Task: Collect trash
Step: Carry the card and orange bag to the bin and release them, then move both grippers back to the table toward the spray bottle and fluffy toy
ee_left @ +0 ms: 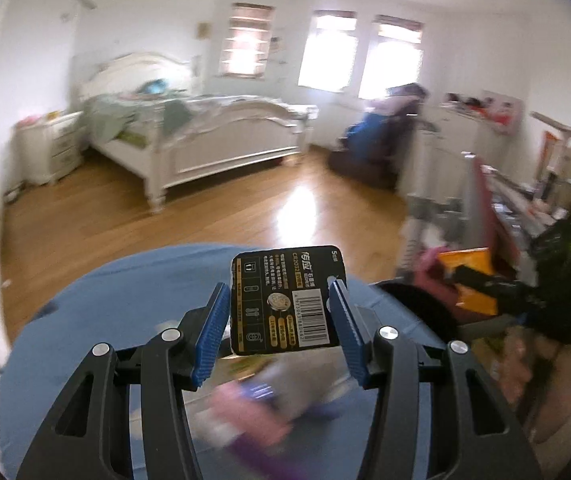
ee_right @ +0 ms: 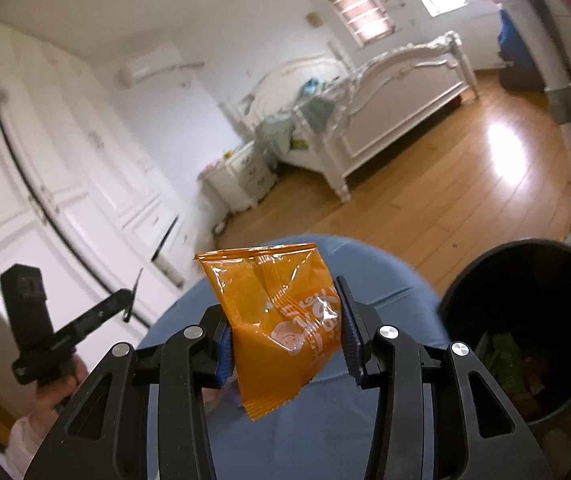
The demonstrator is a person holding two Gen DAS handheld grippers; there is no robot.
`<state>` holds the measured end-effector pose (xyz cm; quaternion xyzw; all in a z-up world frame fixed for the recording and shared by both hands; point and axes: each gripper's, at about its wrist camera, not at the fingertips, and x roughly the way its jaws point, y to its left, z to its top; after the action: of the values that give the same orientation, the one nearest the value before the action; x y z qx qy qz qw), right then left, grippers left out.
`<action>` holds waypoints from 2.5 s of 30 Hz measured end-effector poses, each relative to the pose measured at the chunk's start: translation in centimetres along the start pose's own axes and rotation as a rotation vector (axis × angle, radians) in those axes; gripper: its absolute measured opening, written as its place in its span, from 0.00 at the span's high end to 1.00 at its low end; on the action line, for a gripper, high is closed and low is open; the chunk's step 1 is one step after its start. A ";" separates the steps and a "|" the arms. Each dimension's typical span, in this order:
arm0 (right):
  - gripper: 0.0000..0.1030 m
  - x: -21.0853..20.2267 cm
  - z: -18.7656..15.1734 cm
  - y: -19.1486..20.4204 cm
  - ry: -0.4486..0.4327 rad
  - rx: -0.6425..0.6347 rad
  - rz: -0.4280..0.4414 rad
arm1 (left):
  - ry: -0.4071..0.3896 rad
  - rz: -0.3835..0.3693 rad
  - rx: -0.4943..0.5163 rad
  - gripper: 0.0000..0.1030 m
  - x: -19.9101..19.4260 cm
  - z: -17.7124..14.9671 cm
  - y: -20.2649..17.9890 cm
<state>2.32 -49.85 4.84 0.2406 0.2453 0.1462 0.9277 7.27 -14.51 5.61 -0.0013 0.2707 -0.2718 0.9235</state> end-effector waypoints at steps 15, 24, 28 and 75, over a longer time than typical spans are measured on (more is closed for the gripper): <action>0.58 -5.9 0.2 -8.6 -0.123 -0.042 -0.330 | 0.123 -0.333 0.028 0.51 11.6 1.8 -12.4; 0.58 -3.8 -0.1 -12.4 -0.095 -0.010 -0.414 | 0.216 -0.405 0.004 0.51 17.2 0.7 -14.7; 0.58 -3.2 -0.1 -13.6 -0.083 -0.002 -0.432 | 0.246 -0.418 0.000 0.51 18.6 0.5 -15.2; 0.19 16.1 -6.0 8.7 0.423 -0.178 -0.029 | 0.316 0.023 -0.271 0.25 1.8 -10.2 4.7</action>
<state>11.29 -34.03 -1.41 0.1182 0.4237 0.2009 0.8753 5.76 -9.87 -4.69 -0.0798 0.4464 -0.2194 0.8639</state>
